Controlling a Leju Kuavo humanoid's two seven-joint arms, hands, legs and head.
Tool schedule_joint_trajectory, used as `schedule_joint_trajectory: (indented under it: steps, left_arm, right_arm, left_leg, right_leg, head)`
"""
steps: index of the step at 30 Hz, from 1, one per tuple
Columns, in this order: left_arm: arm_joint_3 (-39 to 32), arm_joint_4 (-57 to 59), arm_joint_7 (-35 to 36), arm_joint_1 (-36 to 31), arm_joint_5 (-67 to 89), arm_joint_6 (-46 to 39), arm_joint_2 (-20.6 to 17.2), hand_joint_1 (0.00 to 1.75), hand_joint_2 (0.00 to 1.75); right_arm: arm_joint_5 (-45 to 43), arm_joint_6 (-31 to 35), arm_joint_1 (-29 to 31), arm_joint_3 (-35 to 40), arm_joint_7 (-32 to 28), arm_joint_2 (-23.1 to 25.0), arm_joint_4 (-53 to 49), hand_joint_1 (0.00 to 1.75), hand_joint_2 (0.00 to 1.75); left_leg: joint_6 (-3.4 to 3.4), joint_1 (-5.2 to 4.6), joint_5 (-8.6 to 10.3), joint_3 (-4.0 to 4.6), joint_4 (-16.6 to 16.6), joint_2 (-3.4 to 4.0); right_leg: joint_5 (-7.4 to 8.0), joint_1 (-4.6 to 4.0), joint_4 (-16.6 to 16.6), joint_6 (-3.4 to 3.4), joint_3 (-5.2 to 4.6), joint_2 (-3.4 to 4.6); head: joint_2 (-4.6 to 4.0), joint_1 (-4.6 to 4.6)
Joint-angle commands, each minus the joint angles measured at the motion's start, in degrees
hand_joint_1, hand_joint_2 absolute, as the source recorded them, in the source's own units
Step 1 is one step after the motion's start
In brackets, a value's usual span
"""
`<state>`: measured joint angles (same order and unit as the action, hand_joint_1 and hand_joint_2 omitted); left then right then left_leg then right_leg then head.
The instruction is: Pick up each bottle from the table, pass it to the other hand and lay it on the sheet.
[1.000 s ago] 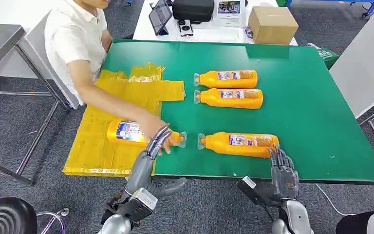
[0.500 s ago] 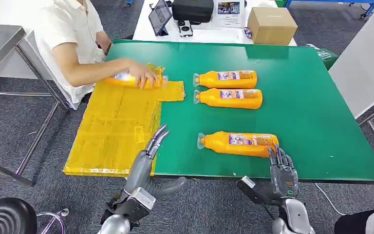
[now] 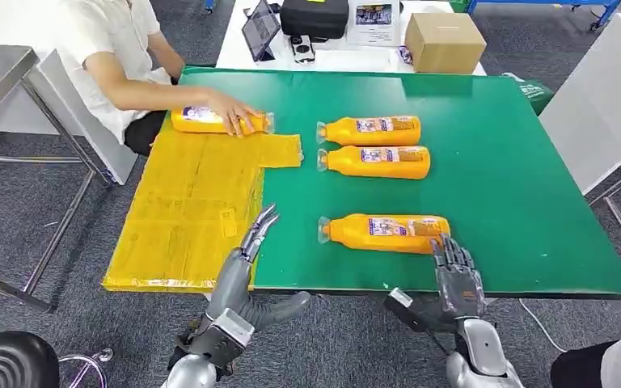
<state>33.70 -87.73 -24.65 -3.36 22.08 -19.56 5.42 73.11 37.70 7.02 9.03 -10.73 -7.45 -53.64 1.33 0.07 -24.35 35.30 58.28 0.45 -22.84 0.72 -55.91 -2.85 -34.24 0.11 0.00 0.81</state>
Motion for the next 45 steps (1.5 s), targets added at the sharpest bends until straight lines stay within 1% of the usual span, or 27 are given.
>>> schedule_joint_trajectory:
  steps: [1,5,7,11,12,13,14,17,19,20,22,23,26,27,28,30,31,32,34,35,37,39,42,43,45]
  left_arm:
    - [0.28,0.85,1.33,-0.81,0.88,0.86,-0.28,0.00,1.75]
    - [0.37,0.95,1.36,-0.84,1.03,0.95,-0.25,0.00,1.75]
    - [0.41,0.97,1.36,-0.79,1.05,0.95,-0.19,0.00,1.75]
    - [0.41,0.97,1.36,-0.79,1.05,0.95,-0.19,0.00,1.75]
    - [0.37,0.96,1.40,-0.79,1.15,1.04,-0.17,0.00,1.75]
    - [0.38,0.77,1.43,-0.69,1.31,1.08,-0.11,0.00,1.75]
    - [0.26,0.62,1.52,-0.54,1.38,1.16,-0.01,0.00,1.75]
    - [0.22,0.21,1.95,-0.16,1.99,1.61,0.08,0.00,1.75]
    - [0.15,0.11,2.29,0.01,2.40,1.89,0.27,0.00,1.75]
    - [0.10,0.20,2.34,0.08,2.48,1.93,0.39,0.00,1.75]
    - [0.10,0.42,2.49,0.10,2.81,2.11,0.59,0.00,1.75]
    - [0.12,0.43,2.49,0.17,2.87,2.14,0.62,0.00,1.75]
    - [0.14,0.05,2.52,0.49,3.27,2.22,0.69,0.00,1.75]
    - [0.04,-0.07,2.56,0.62,3.36,2.20,0.77,0.00,1.75]
    - [-0.07,-0.11,2.65,0.76,3.49,2.28,0.85,0.00,1.75]
    - [-0.09,0.06,2.71,0.77,3.53,2.39,0.90,0.00,1.75]
    - [-0.03,0.11,2.70,0.73,3.54,2.50,0.85,0.00,1.75]
    - [0.05,0.10,2.68,0.67,3.51,2.63,0.76,0.00,1.75]
    - [0.50,0.38,2.61,0.28,3.16,3.15,0.40,0.00,1.75]
    - [0.64,0.49,2.57,0.14,2.97,3.29,0.29,0.00,1.75]
    - [1.31,0.98,2.29,-0.59,1.99,3.91,-0.13,0.00,1.75]
    - [1.84,1.44,2.07,-1.17,1.27,4.28,-0.32,0.00,1.75]
    - [2.59,2.32,2.07,-2.22,0.58,4.66,-0.45,0.00,1.75]
    - [2.86,2.76,2.01,-2.60,0.16,4.86,-0.47,0.00,1.75]
    - [3.06,3.04,1.96,-2.88,0.00,4.95,-0.45,0.00,1.75]
  right_arm:
    - [0.72,-4.22,-0.97,8.47,2.61,0.61,-8.20,0.00,1.75]
    - [0.52,-4.62,-1.29,8.63,2.89,0.56,-8.59,0.00,1.75]
    - [0.47,-4.70,-1.29,8.58,2.93,0.45,-8.65,0.00,1.75]
    - [0.47,-4.70,-1.29,8.58,2.93,0.45,-8.65,0.00,1.75]
    - [0.58,-4.36,-1.44,8.50,3.02,0.50,-8.93,0.00,1.75]
    - [0.59,-4.45,-1.92,8.69,3.03,0.69,-9.51,0.00,1.75]
    - [0.65,-4.44,-2.73,8.93,3.03,0.86,-10.69,0.00,1.75]
    - [0.63,-4.95,-5.25,10.33,3.11,1.45,-14.37,0.00,1.75]
    - [1.36,-5.33,-6.62,11.52,4.02,1.39,-16.65,0.00,1.75]
    - [1.32,-5.35,-6.86,11.79,4.25,1.36,-17.16,0.00,1.75]
    - [1.46,-5.58,-7.18,12.13,5.27,1.14,-17.83,0.00,1.75]
    - [1.93,-5.31,-7.30,12.22,5.60,1.03,-18.12,0.00,1.75]
    - [3.08,-3.90,-8.58,13.32,5.84,0.86,-21.13,0.00,1.75]
    - [3.76,-3.30,-9.13,13.64,6.31,0.85,-22.71,0.00,1.75]
    - [4.31,-2.87,-9.55,13.77,7.06,0.81,-24.16,0.00,1.75]
    - [4.55,-3.06,-9.54,12.88,8.35,0.72,-24.55,0.00,1.75]
    - [4.07,-3.63,-9.22,12.05,8.89,0.51,-23.89,0.00,1.75]
    - [3.04,-3.96,-8.82,11.37,8.83,0.30,-23.19,0.00,1.75]
    - [0.38,-4.93,-6.99,8.60,8.33,-0.01,-18.74,0.00,1.75]
    - [-1.24,-4.98,-6.26,7.62,7.29,-0.23,-17.10,0.00,1.75]
    - [-6.13,-6.00,-2.94,4.89,3.59,0.09,-10.90,0.00,1.75]
    - [-7.25,-6.23,0.00,4.13,2.02,0.45,-6.58,0.00,1.75]
    - [-8.42,-6.20,3.46,3.38,0.99,1.23,-1.88,0.00,1.75]
    - [-8.57,-5.77,4.94,3.42,0.64,1.46,0.37,0.00,1.75]
    - [-9.14,-5.86,5.96,3.15,0.47,1.71,1.63,0.00,1.75]
  left_leg:
    - [-0.11,0.03,-0.04,-0.05,0.00,0.11]
    - [-0.11,0.06,0.03,-0.04,-0.03,0.00]
    - [-0.15,0.06,-0.06,-0.17,-0.02,0.01]
    - [-0.09,0.07,0.03,0.06,-0.02,-0.01]
    - [-0.14,0.06,-0.09,-0.17,-0.03,-0.02]
    - [-0.11,0.07,0.02,0.06,-0.02,-0.01]
    - [-0.10,0.06,0.04,0.11,-0.02,-0.03]
    - [-0.15,0.07,-0.03,-0.01,-0.03,-0.08]
    - [-0.12,0.07,0.01,0.10,-0.03,-0.11]
    - [-0.19,0.06,-0.10,-0.14,-0.07,-0.14]
    - [-0.11,0.06,0.02,0.12,-0.03,-0.10]
    - [-0.15,0.07,-0.05,0.00,-0.02,-0.10]
    - [-0.10,0.07,0.02,0.16,-0.02,-0.12]
    - [-0.12,0.05,-0.04,0.05,-0.03,-0.13]
    - [-0.11,0.07,-0.01,0.14,0.00,-0.15]
    - [-0.13,0.06,-0.06,0.07,0.00,-0.20]
    - [-0.10,0.05,0.01,0.18,-0.02,-0.21]
    - [-0.12,0.04,-0.03,0.06,-0.05,-0.24]
    - [-0.09,0.05,0.02,0.18,-0.04,-0.25]
    - [-0.09,0.04,0.03,0.18,-0.05,-0.26]
    - [-0.12,0.05,-0.03,0.00,-0.05,-0.29]
    - [-0.09,0.04,0.04,0.14,-0.07,-0.26]
    - [-0.12,0.02,0.00,-0.06,-0.12,-0.17]
    - [-0.08,0.04,0.06,0.15,-0.06,-0.26]
    - [-0.11,0.04,0.04,0.04,-0.10,-0.21]
  right_leg:
    - [-0.03,-0.05,-0.04,0.13,-0.02,0.12]
    - [-0.05,-0.07,-0.03,0.09,-0.01,0.01]
    - [-0.15,-0.07,-0.07,0.15,0.11,0.02]
    - [-0.07,-0.08,-0.03,0.08,-0.04,0.00]
    - [-0.20,-0.07,-0.04,0.16,0.17,0.00]
    - [-0.08,-0.08,-0.02,0.10,-0.04,0.01]
    - [-0.07,-0.07,-0.02,0.09,-0.08,-0.02]
    - [-0.16,-0.08,-0.04,0.16,0.03,-0.05]
    - [-0.11,-0.08,-0.03,0.11,-0.06,-0.07]
    - [-0.25,-0.08,-0.05,0.21,0.15,-0.10]
    - [-0.11,-0.08,-0.03,0.10,-0.10,-0.07]
    - [-0.20,-0.09,-0.05,0.13,0.02,-0.06]
    - [-0.19,-0.07,-0.04,-0.03,-0.11,-0.08]
    - [-0.25,-0.05,-0.05,0.00,-0.02,-0.07]
    - [-0.22,-0.08,-0.04,-0.02,-0.08,-0.07]
    - [-0.27,-0.06,-0.06,0.00,-0.01,-0.06]
    - [-0.21,-0.05,-0.04,-0.03,-0.10,-0.06]
    - [-0.26,-0.04,-0.03,0.01,0.01,-0.09]
    - [-0.19,-0.05,-0.01,-0.04,-0.09,-0.09]
    - [-0.18,-0.04,0.00,-0.05,-0.10,-0.10]
    - [-0.25,-0.05,0.00,0.00,0.08,-0.11]
    - [-0.15,-0.04,0.05,-0.05,-0.04,-0.04]
    - [-0.15,-0.02,0.07,0.00,0.10,0.06]
    - [-0.13,-0.03,0.04,-0.06,-0.05,-0.03]
    - [-0.14,-0.03,0.05,-0.03,0.02,0.02]
  head:
    - [0.00,0.00]
    - [0.00,0.00]
    - [0.00,0.00]
    - [0.00,0.02]
    - [0.00,0.00]
    - [0.00,0.00]
    - [0.00,0.00]
    - [0.00,0.00]
    - [0.00,0.00]
    - [0.00,0.00]
    - [0.00,0.00]
    - [0.00,-0.02]
    - [0.00,-0.02]
    - [0.00,0.00]
    - [0.00,0.00]
    - [0.00,0.00]
    - [0.00,0.00]
    - [0.00,0.00]
    - [0.00,0.00]
    - [0.00,0.00]
    - [0.00,0.00]
    - [0.00,0.02]
    - [0.00,0.00]
    - [0.00,0.02]
    - [0.00,0.00]
